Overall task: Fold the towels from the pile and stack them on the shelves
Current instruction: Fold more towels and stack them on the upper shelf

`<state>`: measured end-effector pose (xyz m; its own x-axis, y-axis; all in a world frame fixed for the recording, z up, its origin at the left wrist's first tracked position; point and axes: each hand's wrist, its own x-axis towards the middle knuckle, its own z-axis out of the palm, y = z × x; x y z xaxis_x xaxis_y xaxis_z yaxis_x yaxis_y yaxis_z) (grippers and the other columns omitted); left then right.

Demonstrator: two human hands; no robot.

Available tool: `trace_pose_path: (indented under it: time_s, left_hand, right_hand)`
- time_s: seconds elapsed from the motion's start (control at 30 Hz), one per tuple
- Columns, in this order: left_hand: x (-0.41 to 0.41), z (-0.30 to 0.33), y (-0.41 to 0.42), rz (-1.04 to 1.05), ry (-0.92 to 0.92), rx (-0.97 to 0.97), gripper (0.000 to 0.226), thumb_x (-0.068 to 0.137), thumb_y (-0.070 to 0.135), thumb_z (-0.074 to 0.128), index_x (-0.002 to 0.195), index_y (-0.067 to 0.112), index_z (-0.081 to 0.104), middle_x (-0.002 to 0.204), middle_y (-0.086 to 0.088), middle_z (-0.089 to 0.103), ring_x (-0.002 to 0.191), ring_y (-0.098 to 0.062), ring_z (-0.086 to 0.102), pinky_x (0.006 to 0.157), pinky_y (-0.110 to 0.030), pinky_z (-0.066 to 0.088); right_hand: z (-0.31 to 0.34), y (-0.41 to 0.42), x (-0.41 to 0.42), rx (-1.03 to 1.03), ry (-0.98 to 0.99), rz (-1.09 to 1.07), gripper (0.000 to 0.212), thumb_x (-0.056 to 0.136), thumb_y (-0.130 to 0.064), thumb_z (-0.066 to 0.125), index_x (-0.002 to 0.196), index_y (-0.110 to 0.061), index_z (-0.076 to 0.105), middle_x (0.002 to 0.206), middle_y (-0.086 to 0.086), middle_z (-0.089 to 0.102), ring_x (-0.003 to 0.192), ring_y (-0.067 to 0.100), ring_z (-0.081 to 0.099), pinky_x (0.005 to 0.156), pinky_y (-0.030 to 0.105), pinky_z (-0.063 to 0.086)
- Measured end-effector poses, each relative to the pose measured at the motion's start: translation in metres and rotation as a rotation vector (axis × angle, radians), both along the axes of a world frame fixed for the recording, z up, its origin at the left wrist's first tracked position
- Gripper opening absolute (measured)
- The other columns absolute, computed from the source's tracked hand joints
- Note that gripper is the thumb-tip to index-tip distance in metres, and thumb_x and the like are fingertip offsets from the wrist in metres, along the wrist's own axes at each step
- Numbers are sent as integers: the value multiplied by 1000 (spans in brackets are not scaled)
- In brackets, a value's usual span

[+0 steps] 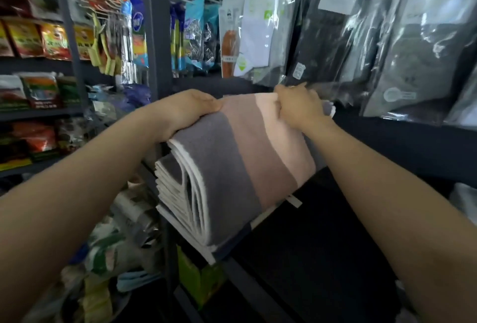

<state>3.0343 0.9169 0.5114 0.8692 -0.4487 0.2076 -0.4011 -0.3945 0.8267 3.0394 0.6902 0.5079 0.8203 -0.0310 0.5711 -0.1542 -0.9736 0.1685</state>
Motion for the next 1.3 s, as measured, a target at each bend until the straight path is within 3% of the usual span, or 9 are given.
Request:
trace_pose_path:
  time_s: [0.13,0.23,0.37,0.5,0.67,0.83,0.97,1.17,1.3]
  left_hand:
    - [39,-13,4,89,-347,490,29,98,23,41,91,2,60,101,-13,61,96,-29,56,81,-33,39]
    - [53,-34,-4,131,-377,681,23,98,14,36,96,0,55,111,-22,58,101,-33,53,79,-32,34]
    - [64,-59,-15,126,-350,760,30,96,15,36,112,-4,51,124,-24,52,110,-34,50,88,-31,37]
    - [72,-59,-30,129,-357,757,49,98,39,32,114,-1,55,125,-21,54,111,-33,52,89,-34,38]
    - [77,-59,-46,90,-363,772,50,98,41,34,111,-3,55,121,-22,56,106,-32,54,84,-33,38]
    - [84,-57,-48,100,-314,769,46,100,34,31,118,-4,51,128,-22,51,113,-32,50,90,-33,36]
    - [79,-55,-49,175,-286,624,42,103,22,26,125,-5,47,131,-23,47,118,-33,47,94,-34,34]
    - [94,-63,-51,321,-329,502,36,100,27,29,117,-1,43,123,-25,52,110,-39,52,85,-40,40]
    - [99,-77,-44,272,-275,675,42,100,32,29,124,-1,40,129,-24,49,113,-37,50,88,-38,39]
  right_hand:
    - [-12,9,45,-40,51,-2,26,91,-11,43,115,-8,51,122,16,52,119,35,42,93,41,34]
    - [-35,11,67,-53,143,20,31,92,-12,45,122,-8,49,123,15,52,115,33,48,90,39,37]
    - [-61,-1,68,110,167,173,30,94,-20,45,123,-13,54,126,10,54,114,31,52,94,38,41]
    - [-59,-20,24,349,34,256,19,91,-19,50,99,-10,65,107,10,63,99,29,58,83,38,46]
    - [-84,-47,-20,395,-65,-143,40,90,-33,49,118,-5,56,121,17,52,113,37,48,91,42,42]
    - [-90,-71,-2,1188,-84,-296,56,90,-32,54,128,7,41,131,26,46,119,39,47,101,44,40]
    - [-91,-80,13,1655,-327,-77,29,82,0,62,109,9,55,97,22,62,90,28,59,56,28,53]
    - [-78,-71,22,1579,-590,65,40,82,8,56,121,1,48,104,10,52,94,20,52,87,30,46]
    - [-94,-73,25,1259,-404,-163,43,81,-12,63,119,0,49,118,20,54,110,31,52,96,37,43]
